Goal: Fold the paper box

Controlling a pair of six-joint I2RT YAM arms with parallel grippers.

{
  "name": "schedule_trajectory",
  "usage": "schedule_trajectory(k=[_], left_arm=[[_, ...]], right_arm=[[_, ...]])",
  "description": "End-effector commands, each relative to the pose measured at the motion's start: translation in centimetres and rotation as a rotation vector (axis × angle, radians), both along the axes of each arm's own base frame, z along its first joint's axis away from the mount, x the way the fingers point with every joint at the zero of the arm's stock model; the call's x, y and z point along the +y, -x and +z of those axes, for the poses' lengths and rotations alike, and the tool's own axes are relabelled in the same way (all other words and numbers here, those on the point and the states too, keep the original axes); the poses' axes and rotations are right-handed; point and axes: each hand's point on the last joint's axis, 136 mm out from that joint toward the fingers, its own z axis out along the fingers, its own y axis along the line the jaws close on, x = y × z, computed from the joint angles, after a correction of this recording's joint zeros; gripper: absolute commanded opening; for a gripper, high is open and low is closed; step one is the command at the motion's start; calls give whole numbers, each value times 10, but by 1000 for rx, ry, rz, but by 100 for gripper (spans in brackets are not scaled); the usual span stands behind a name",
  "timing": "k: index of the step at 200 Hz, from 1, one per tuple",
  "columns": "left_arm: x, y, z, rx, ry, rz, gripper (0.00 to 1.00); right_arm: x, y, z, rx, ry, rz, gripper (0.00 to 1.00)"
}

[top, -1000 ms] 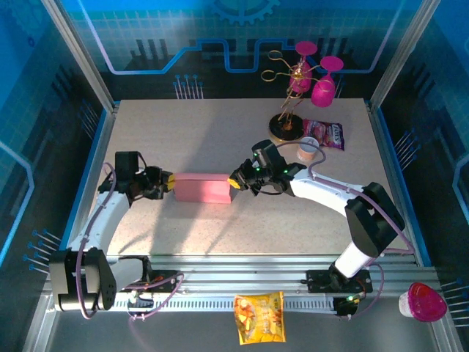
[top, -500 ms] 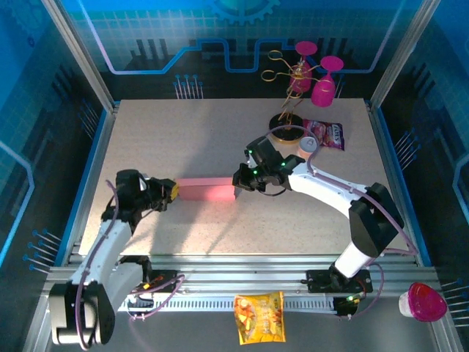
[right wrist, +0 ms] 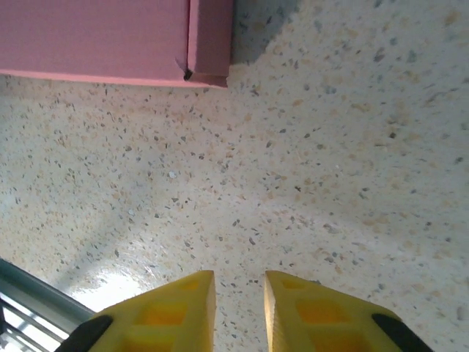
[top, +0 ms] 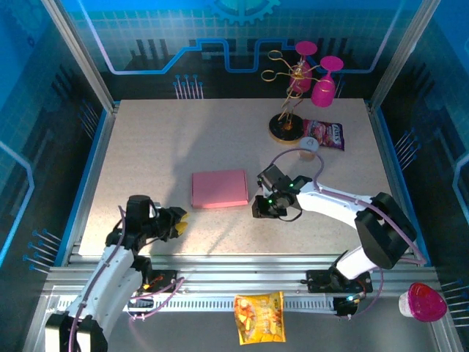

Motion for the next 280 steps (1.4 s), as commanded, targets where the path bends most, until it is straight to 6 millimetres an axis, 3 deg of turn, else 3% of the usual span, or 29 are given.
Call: schedule_trajectory(k=[1, 20, 21, 22, 23, 26, 28, 30, 33, 52, 66, 78, 86, 92, 93, 101, 114, 139, 156, 183, 213, 233, 243, 256, 280], left_arm=[[4, -5, 32, -29, -72, -33, 39], [17, -20, 60, -68, -198, -51, 49], [18, -22, 62, -72, -204, -52, 50], [19, -22, 63, -74, -211, -53, 52], [20, -24, 64, -74, -219, -52, 55], [23, -26, 69, -79, -240, -52, 65], [25, -28, 71, -83, -257, -53, 73], [26, -30, 74, -90, -272, -55, 93], [29, -34, 78, -101, -291, -53, 99], [48, -54, 107, -209, -423, -18, 99], [61, -63, 128, -320, -540, -10, 99], [94, -57, 132, -285, -700, 92, 99], [120, -47, 130, -232, -816, 193, 99], [137, -41, 128, -211, -880, 263, 99], [140, -40, 127, -209, -893, 274, 99], [152, -39, 125, -246, -972, 307, 99], [156, -52, 123, -408, -1127, 226, 99], [172, -62, 91, -419, -1338, 141, 99], [165, -78, 60, -433, -1354, 12, 99], [158, -104, 28, -475, -1308, -47, 99], [155, -146, 33, -599, -1248, -18, 99], [156, -169, 43, -717, -1219, 51, 100], [148, -180, 48, -788, -1236, 2, 99], [146, -186, 42, -816, -1255, -23, 99], [140, -186, 43, -858, -1258, -33, 99]], right_arm=[[-8, -20, 46, -151, 6, -35, 34], [-33, -34, 74, -246, 49, -119, 52], [-35, -35, 76, -252, 52, -125, 59], [-38, -36, 77, -256, 56, -132, 77], [-39, -37, 79, -261, 58, -137, 89], [-45, -39, 83, -279, 65, -154, 99], [-49, -40, 86, -290, 67, -165, 100], [-54, -42, 88, -301, 74, -177, 100], [-59, -44, 93, -322, 77, -192, 100], [-97, -53, 117, -413, 87, -290, 100], [-140, -57, 130, -478, 180, -417, 100], [-183, -58, 139, -577, 338, -530, 100], [-200, -61, 142, -654, 410, -525, 100], [-205, -62, 126, -699, 466, -457, 100], [-205, -64, 132, -726, 463, -451, 100], [-210, -69, 125, -811, 498, -424, 100], [-219, -75, 114, -896, 520, -422, 100], [-223, -93, 79, -808, 530, -359, 100], [-213, -116, 64, -811, 533, -252, 100], [-214, -144, 53, -888, 450, -274, 100], [-207, -167, 54, -1000, 368, -231, 100], [-212, -175, 53, -1024, 363, -204, 100], [-220, -178, 54, -1049, 350, -240, 100], [-230, -179, 44, -1048, 315, -282, 100], [-219, -174, 37, -1094, 316, -234, 100]])
